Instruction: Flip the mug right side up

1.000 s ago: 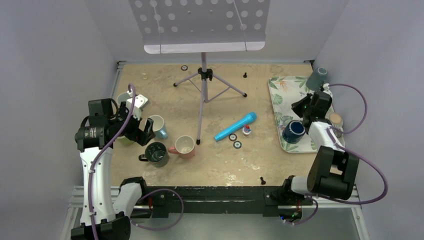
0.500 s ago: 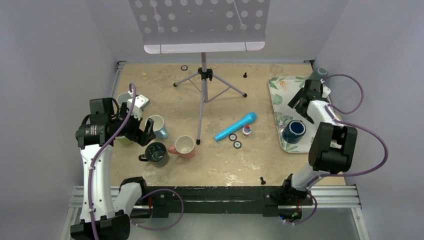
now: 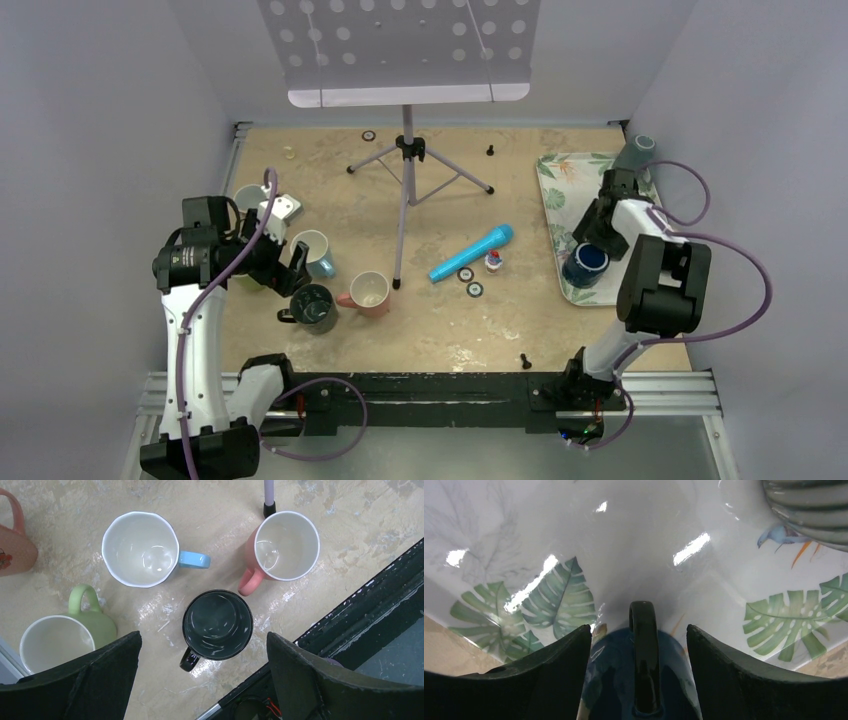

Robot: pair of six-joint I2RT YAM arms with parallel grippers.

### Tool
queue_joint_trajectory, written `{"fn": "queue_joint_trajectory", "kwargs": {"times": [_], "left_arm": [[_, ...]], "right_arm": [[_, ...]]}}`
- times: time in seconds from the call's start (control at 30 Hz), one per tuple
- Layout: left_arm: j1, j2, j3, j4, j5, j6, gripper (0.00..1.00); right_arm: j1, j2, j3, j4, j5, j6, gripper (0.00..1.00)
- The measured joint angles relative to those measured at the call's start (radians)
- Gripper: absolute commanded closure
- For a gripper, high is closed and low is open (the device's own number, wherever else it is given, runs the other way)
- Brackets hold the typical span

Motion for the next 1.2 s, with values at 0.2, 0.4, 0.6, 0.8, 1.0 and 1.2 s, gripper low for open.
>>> {"fn": "queue_joint_trajectory", "kwargs": {"times": [0.2, 0.4, 0.6, 0.8, 1.0, 1.2], "left_arm": [[0.000, -0.005, 0.000, -0.014, 0.000, 0.009, 0.02], [0.000, -0.014, 0.000, -0.028, 0.000, 0.011, 0.02], [0.000, -0.014, 0.002, -0.035, 0.004, 0.010, 0.01], [0.000, -0.002, 0.038, -0.069, 0.066, 0.019, 0.00], [0.000, 0.015, 0.124, -0.160, 0.214, 0.065, 0.00], [0.000, 0.015, 0.233, -0.239, 0.456, 0.093, 0.00]], "right_arm": [[-0.001, 0.040, 0.026, -0.042, -0.020, -0.051, 0.82], [-0.005, 0.047, 0.049, -0.048, -0.032, -0.074, 1.00], [0.010, -0.053, 0.048, -0.052, -0.063, -0.083, 1.00], [0.065, -0.330, 0.019, 0.021, -0.151, -0.106, 1.00], [0.190, -0.509, -0.027, 0.077, -0.259, -0.143, 1.00], [0.430, -0.755, -0.082, 0.184, -0.454, -0.131, 1.00]]}}
